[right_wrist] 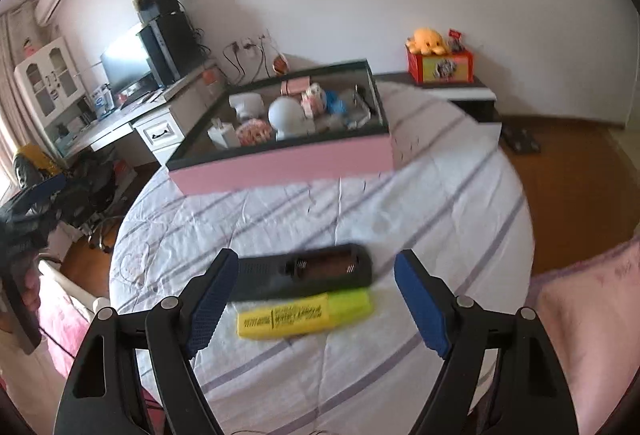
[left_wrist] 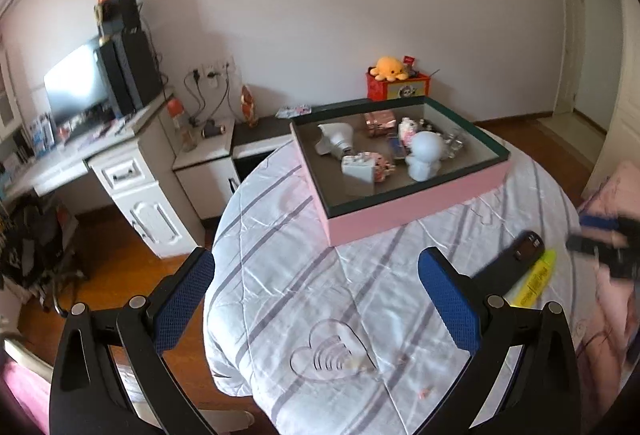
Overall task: Organize rigid objects
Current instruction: 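Withdraw both tools from the box toward the yellow highlighter and black case, then grasp the yellow highlighter with the right tool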
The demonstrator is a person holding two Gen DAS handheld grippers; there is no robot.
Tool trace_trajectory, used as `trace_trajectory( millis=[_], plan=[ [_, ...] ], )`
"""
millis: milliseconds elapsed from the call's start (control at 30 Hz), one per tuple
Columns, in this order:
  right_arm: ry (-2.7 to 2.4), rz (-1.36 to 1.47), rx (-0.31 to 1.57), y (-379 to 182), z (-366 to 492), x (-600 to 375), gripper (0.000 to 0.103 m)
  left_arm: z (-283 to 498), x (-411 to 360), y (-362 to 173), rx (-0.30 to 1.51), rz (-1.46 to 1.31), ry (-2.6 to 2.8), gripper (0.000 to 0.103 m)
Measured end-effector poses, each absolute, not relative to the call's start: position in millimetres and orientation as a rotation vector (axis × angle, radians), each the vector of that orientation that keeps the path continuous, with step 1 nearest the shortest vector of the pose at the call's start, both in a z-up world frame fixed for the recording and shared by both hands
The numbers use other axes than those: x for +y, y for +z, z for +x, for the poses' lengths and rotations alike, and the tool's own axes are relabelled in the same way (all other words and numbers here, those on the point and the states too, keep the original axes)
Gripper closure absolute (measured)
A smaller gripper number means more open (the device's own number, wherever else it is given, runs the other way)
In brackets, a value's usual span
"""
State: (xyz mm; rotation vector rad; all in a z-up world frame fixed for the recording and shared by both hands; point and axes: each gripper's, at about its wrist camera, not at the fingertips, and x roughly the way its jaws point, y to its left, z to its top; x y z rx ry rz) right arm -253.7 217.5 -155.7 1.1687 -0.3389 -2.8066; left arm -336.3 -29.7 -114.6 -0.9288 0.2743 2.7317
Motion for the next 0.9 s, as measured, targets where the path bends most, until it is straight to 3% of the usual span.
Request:
trace_trajectory(
  millis=[467, 500, 533, 633, 800, 900],
  plan=[
    [-2.995, 1.311, -0.208, -188, -239, 175, 0.021, -481, -13, -164, 0.309, -1.174, 2.614, 0.001],
    [-3.018, 1.316, -0.193, -189, -240, 173, 0.021, -487, -12, -166, 0.309, -1.183, 2.607, 0.005],
    [-3.025, 1.316, -0.201, -190, -241, 173, 0.021, -492, -11, -171, 0.323, -1.200, 2.595, 0.019],
    [-3.040, 1.321, -0.285, -196, -241, 171, 0.021, -507, -8, -185, 0.315, -1.245, 2.511, 0.040],
    [-3.070, 1.370, -0.295, -207, -247, 158, 0.021, -501, -2, -184, 0.376, -1.185, 2.451, 0.057],
    [-3.097, 1.388, -0.276, -214, -252, 157, 0.021, -500, 1, -183, 0.408, -1.182, 2.440, 0.058]
  ],
)
